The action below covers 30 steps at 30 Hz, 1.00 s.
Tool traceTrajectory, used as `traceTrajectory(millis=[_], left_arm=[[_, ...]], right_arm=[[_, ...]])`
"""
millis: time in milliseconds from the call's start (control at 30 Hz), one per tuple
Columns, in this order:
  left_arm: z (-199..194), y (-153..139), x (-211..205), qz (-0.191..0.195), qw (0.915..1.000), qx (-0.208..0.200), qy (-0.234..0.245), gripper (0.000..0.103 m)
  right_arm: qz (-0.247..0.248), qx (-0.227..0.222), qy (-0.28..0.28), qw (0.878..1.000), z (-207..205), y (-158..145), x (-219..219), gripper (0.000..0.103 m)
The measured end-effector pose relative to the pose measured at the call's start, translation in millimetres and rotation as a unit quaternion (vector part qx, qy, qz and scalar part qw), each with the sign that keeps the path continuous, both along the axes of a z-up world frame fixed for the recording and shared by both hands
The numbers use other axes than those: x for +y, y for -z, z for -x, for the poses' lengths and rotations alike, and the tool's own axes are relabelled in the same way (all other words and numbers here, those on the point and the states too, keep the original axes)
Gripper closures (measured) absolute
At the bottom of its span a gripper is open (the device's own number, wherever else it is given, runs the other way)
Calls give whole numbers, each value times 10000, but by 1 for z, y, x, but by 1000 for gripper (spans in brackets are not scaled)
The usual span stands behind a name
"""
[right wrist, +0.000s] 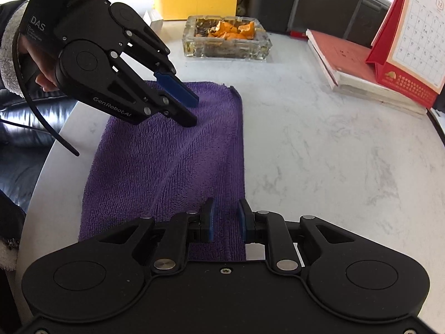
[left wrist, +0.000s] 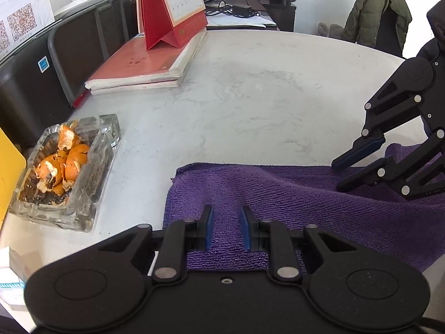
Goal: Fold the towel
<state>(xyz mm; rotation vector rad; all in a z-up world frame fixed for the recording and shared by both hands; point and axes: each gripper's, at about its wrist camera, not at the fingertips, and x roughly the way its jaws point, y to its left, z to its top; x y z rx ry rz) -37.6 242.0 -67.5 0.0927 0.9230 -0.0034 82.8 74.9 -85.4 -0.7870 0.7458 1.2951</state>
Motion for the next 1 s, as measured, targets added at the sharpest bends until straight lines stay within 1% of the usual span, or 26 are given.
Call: traceTrajectory(millis=[100, 167, 233, 433, 533, 700, 800, 833, 867, 900, 1000], left_arm=[[0, 0, 1, 33, 10000, -14, 15, 83], [1, 0, 2, 46, 10000, -21, 23, 83], [1, 0, 3, 60, 10000, -33, 18, 83], [2, 0, 6, 135, 9999, -64, 28, 83], [2, 0, 7, 148, 9999, -62, 58, 82], [1, 0, 7, 174, 9998, -47, 62, 82], [-1, -1, 6, 141, 9999, -1, 70, 82], [-1, -2, 6, 108, 9999, 25, 80, 82], [-1, -3, 4, 55, 9999, 60, 97, 82], [-1, -4, 3, 0, 9999, 87, 114, 82], [-1, -10, -6, -48, 9997, 46, 239, 82]], right_arm=[[105, -22, -57, 9999, 3, 0, 0, 90], [136, -27, -90, 9999, 4, 0, 0, 96], [154, -59, -128, 9998, 6, 1, 0, 98], [223, -182, 3, 9996, 1, -1, -1, 99], [271, -336, -2, 9991, -1, -3, -2, 99], [254, -318, 14, 9992, -5, 0, -3, 99], [147, -237, 172, 9995, -6, -6, -8, 96], [103, -193, 248, 9995, -6, -9, -11, 90], [-33, -93, 379, 9992, -7, -16, -19, 86], [-159, -16, 528, 9985, -8, -25, -30, 85], [-238, 49, 1036, 9943, -12, -42, -68, 84]])
